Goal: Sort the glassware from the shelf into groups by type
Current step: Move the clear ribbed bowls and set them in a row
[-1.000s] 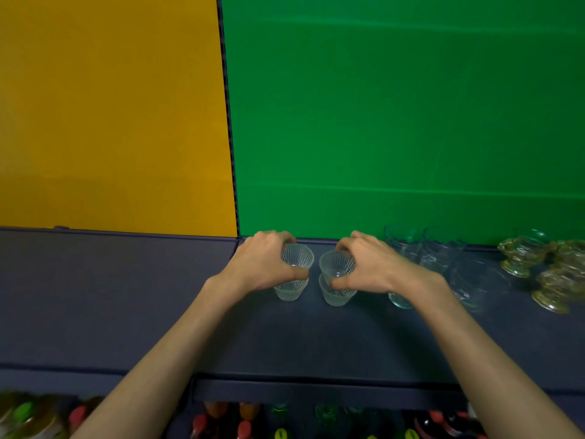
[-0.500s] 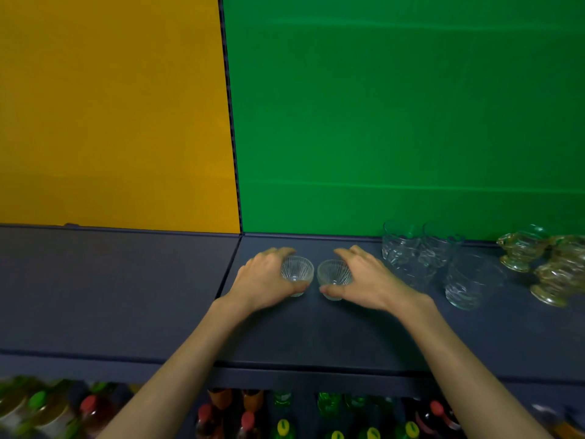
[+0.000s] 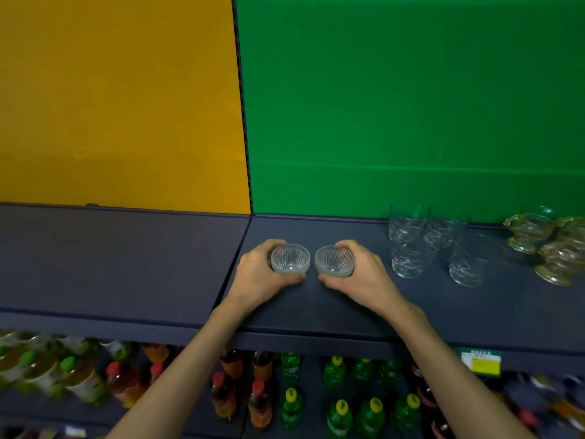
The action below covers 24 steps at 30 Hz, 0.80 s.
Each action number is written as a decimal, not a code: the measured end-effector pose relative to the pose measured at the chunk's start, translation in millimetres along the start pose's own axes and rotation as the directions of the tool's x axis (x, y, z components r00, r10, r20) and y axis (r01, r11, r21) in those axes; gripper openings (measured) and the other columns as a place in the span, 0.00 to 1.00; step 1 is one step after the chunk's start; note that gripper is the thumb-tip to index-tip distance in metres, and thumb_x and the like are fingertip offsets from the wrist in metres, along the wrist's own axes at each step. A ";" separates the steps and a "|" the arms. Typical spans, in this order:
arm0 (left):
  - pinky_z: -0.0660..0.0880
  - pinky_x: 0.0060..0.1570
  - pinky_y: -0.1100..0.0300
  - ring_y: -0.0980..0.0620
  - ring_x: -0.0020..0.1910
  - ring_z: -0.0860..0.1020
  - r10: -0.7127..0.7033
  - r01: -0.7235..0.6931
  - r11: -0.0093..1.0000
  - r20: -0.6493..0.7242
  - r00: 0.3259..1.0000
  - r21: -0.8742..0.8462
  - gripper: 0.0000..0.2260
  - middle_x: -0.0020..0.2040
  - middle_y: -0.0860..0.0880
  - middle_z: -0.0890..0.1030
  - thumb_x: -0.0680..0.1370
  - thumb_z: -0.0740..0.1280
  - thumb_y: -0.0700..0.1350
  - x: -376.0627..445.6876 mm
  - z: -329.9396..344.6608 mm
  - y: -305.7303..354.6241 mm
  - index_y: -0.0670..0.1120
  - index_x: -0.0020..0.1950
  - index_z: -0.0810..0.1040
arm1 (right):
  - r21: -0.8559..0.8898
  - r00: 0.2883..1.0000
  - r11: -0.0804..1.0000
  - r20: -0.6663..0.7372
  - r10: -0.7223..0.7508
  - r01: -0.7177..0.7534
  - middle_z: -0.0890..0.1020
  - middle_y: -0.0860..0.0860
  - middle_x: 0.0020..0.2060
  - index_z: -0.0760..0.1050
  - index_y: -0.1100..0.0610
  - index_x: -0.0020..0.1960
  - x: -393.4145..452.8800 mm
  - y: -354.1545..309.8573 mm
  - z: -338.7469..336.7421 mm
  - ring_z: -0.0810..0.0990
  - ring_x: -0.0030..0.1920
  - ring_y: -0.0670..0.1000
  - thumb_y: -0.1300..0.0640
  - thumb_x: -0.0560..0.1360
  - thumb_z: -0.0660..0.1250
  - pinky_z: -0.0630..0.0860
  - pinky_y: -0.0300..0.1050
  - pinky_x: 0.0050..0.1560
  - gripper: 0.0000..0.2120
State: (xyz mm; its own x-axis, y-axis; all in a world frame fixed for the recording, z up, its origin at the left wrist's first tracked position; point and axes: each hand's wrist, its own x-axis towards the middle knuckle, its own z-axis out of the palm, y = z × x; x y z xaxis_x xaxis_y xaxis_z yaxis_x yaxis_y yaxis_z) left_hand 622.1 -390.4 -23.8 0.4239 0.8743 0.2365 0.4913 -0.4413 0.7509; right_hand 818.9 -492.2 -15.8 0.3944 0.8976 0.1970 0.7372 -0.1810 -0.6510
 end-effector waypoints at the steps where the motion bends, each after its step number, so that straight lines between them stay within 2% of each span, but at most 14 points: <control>1: 0.76 0.59 0.57 0.57 0.56 0.79 0.005 -0.005 1.000 0.001 1.000 -0.010 0.33 0.57 0.57 0.82 0.63 0.82 0.57 -3.3 -2.5 -2.2 0.52 0.65 0.78 | 0.019 1.000 1.000 -0.008 0.006 -0.006 0.79 0.47 0.59 0.72 0.49 0.65 -4.4 -2.3 2.9 0.77 0.59 0.50 0.41 0.62 0.78 0.74 0.47 0.59 0.35; 6: 0.73 0.56 0.62 0.57 0.55 0.78 0.001 0.000 0.997 0.010 1.000 -0.071 0.34 0.57 0.57 0.81 0.63 0.82 0.56 -19.5 -12.2 -14.2 0.52 0.66 0.76 | 0.068 0.997 0.997 -0.059 0.046 -0.042 0.80 0.47 0.57 0.71 0.47 0.65 -25.8 -11.7 15.2 0.77 0.58 0.49 0.45 0.62 0.79 0.73 0.44 0.57 0.35; 9: 0.71 0.51 0.64 0.62 0.51 0.77 -0.019 0.021 0.994 0.013 1.000 -0.107 0.33 0.56 0.59 0.79 0.64 0.82 0.57 -29.8 -17.3 -20.9 0.54 0.66 0.74 | 0.085 0.995 0.995 -0.082 0.063 -0.056 0.80 0.46 0.56 0.71 0.47 0.65 -37.3 -15.9 21.6 0.77 0.57 0.48 0.47 0.63 0.80 0.72 0.42 0.55 0.34; 15: 0.73 0.49 0.66 0.63 0.52 0.78 -0.037 0.036 0.986 0.000 0.999 -0.160 0.31 0.55 0.60 0.80 0.63 0.81 0.57 -42.6 -21.8 -26.0 0.55 0.63 0.75 | 0.097 0.993 0.995 -0.109 0.050 -0.039 0.79 0.45 0.55 0.71 0.46 0.66 -51.6 -23.7 31.5 0.76 0.57 0.46 0.48 0.63 0.80 0.71 0.41 0.57 0.33; 20: 0.77 0.52 0.60 0.63 0.51 0.79 -0.028 0.028 0.986 0.002 1.000 -0.163 0.32 0.55 0.59 0.81 0.63 0.82 0.58 -47.0 -22.3 -24.5 0.54 0.63 0.74 | 0.088 0.994 0.995 -0.094 0.047 -0.039 0.80 0.47 0.57 0.71 0.46 0.67 -52.3 -27.0 34.3 0.77 0.58 0.48 0.48 0.63 0.79 0.73 0.45 0.61 0.35; 24: 0.77 0.51 0.62 0.63 0.50 0.78 -0.031 0.031 0.987 0.002 1.000 -0.159 0.33 0.55 0.58 0.80 0.63 0.81 0.58 -48.5 -22.3 -24.2 0.54 0.64 0.74 | 0.083 0.996 0.996 -0.083 0.044 -0.037 0.79 0.47 0.58 0.71 0.46 0.67 -51.0 -27.5 33.1 0.77 0.60 0.49 0.47 0.63 0.79 0.74 0.48 0.62 0.35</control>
State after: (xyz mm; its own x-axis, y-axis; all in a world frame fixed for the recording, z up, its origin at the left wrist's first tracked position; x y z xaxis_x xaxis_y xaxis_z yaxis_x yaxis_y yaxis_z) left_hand 572.7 -417.6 -39.7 0.4100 0.8872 0.2116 0.3769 -0.3761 0.8465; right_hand 760.4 -519.6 -32.2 0.4703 0.8525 0.2283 0.6743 -0.1801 -0.7161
